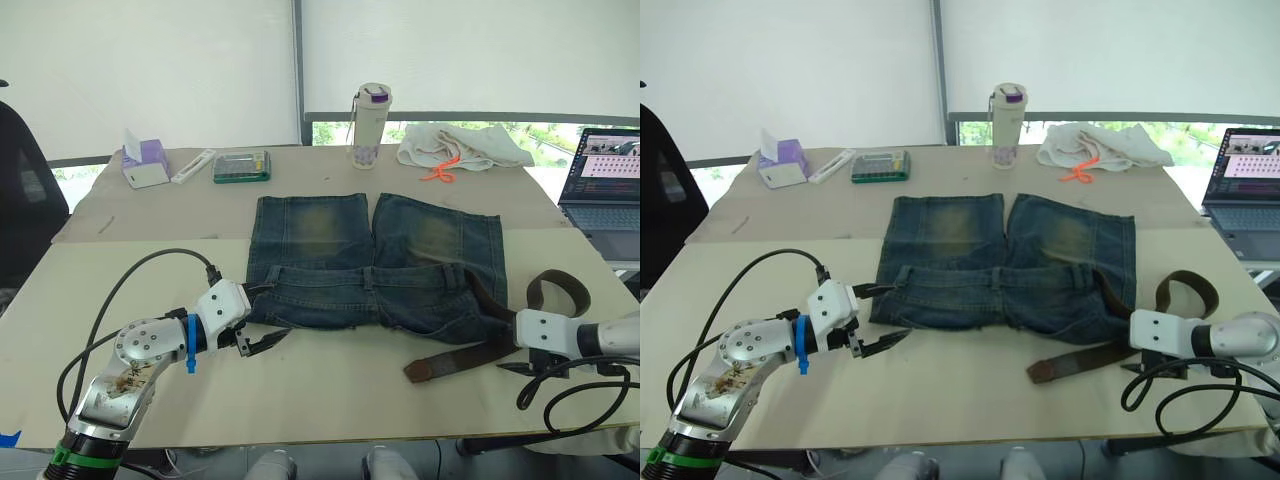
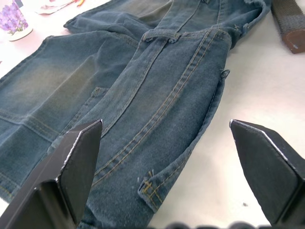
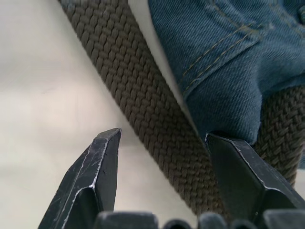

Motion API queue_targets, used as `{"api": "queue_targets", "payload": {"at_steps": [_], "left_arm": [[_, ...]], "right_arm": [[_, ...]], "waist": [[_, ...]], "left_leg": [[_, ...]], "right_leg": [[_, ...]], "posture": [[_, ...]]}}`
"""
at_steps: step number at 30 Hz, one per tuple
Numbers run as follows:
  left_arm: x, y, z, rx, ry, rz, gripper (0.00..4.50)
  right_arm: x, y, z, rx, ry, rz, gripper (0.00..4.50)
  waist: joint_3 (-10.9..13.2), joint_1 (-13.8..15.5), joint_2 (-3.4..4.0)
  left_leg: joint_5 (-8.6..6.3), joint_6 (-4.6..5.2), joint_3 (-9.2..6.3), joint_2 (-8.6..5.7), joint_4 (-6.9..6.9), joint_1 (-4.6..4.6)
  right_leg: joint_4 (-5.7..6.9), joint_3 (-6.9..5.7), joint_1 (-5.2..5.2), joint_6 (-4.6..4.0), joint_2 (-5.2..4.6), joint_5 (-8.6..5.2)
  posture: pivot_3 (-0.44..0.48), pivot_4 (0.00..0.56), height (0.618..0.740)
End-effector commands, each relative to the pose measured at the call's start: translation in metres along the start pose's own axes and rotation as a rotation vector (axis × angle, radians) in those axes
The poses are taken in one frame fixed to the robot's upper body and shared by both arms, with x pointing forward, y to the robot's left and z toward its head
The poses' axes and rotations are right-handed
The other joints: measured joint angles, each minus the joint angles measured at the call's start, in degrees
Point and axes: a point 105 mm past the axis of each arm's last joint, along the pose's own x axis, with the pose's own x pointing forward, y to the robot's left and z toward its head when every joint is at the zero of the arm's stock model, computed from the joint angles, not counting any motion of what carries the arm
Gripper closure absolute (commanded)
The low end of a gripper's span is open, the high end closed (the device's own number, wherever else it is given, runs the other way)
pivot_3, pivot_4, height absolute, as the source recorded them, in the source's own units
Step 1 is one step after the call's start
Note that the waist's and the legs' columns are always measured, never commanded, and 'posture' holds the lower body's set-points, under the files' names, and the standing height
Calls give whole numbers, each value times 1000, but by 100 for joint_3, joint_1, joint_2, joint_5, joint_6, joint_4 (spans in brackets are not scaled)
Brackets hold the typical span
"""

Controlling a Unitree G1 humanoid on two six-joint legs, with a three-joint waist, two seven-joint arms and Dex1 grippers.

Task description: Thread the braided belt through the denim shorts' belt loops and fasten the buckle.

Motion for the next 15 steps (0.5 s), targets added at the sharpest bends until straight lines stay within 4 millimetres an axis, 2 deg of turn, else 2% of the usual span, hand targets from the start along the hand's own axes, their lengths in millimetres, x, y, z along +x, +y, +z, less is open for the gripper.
{"api": "queue_targets", "payload": {"at_steps": [1, 3, 4, 9, 13, 15], "left_arm": [[3, 1, 12, 42, -34, -3, 0], [3, 1, 12, 43, -35, -4, 0], [3, 1, 12, 44, -35, -5, 0], [3, 0, 12, 41, -38, -9, 0], [6, -2, 14, 40, -43, -15, 0], [7, -3, 15, 38, -50, -18, 0]], "right_arm": [[6, 5, 7, -35, -20, 38, 1890], [6, 5, 6, -34, -14, 40, 2395], [5, 4, 6, -33, -14, 40, 2843], [-5, 5, 8, -14, -27, 54, 4486], [-18, 3, 20, 27, -86, 55, 4486], [-28, 0, 33, 77, -156, 51, 4486]], "waist": [[0, 0, 0], [-1, -5, -2], [-2, -4, -4], [-4, 17, -1], [-2, 38, 3], [-2, 43, 4]], "left_leg": [[0, -1, 0, 0, 0, 0], [-1, -3, 0, 1, 0, 0], [-2, -3, 0, 2, 1, 1], [-2, -3, 0, 1, 3, 0], [-2, -3, -1, 0, 2, -3], [-2, -3, -1, -1, 2, -4]], "right_leg": [[0, 0, 0, -1, 3, 1], [-1, 2, 0, -9, 5, 6], [-1, 2, 0, -12, 6, 7], [0, 6, 0, -13, 5, 8], [0, 11, -1, -27, 0, 16], [0, 13, -1, -27, -3, 17]], "posture": [[0, 150, 740], [0, 150, 740], [0, 150, 740], [0, 150, 740], [0, 150, 740], [0, 150, 740]]}}
